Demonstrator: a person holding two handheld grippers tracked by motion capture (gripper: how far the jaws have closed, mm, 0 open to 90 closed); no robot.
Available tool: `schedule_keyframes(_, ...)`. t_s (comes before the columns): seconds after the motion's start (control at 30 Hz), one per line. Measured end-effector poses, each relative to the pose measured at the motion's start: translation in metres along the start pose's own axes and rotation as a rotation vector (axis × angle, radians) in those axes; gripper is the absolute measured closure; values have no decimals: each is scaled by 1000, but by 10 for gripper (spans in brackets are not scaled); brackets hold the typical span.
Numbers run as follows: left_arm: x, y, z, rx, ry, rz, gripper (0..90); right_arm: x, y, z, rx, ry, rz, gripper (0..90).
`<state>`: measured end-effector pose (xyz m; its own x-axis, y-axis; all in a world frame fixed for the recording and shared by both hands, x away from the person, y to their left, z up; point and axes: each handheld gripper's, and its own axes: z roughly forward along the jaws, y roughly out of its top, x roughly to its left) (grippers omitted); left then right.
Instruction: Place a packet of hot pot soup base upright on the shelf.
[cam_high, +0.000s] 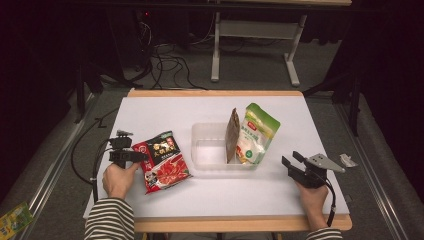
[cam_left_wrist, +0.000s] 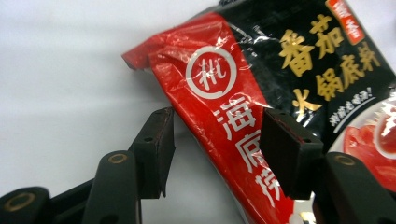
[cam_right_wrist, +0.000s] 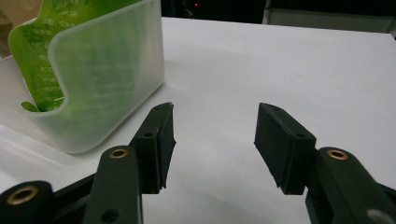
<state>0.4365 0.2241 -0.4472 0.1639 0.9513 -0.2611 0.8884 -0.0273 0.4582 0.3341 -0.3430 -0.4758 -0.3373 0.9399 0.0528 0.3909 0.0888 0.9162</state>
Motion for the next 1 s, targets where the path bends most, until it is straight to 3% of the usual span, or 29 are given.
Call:
schedule_keyframes(0.13, 1, -3, 9, -21, -46, -44, 456, 0, 0, 0, 2, -1, 1, 479)
schedule_keyframes(0.2, 4, -4, 11, -40, -68, -98, 450, 1, 0, 0, 1, -4, -1, 478)
schedule_keyframes(0.33, 10, -6, 11, -51, -95, -119, 504, 1, 0, 1, 5, -5, 0, 478)
schedule_keyframes(0.5, 8, -7, 12, -66, -79, -136, 556, 1, 1, 1, 14, -7, -6, 478)
schedule_keyframes(0.63, 9, -6, 14, -61, -127, -146, 646, 1, 1, 2, 22, -11, -8, 478)
schedule_keyframes(1.0, 10, -5, 12, -82, -158, -146, 791, 0, 1, 2, 16, -16, -1, 473)
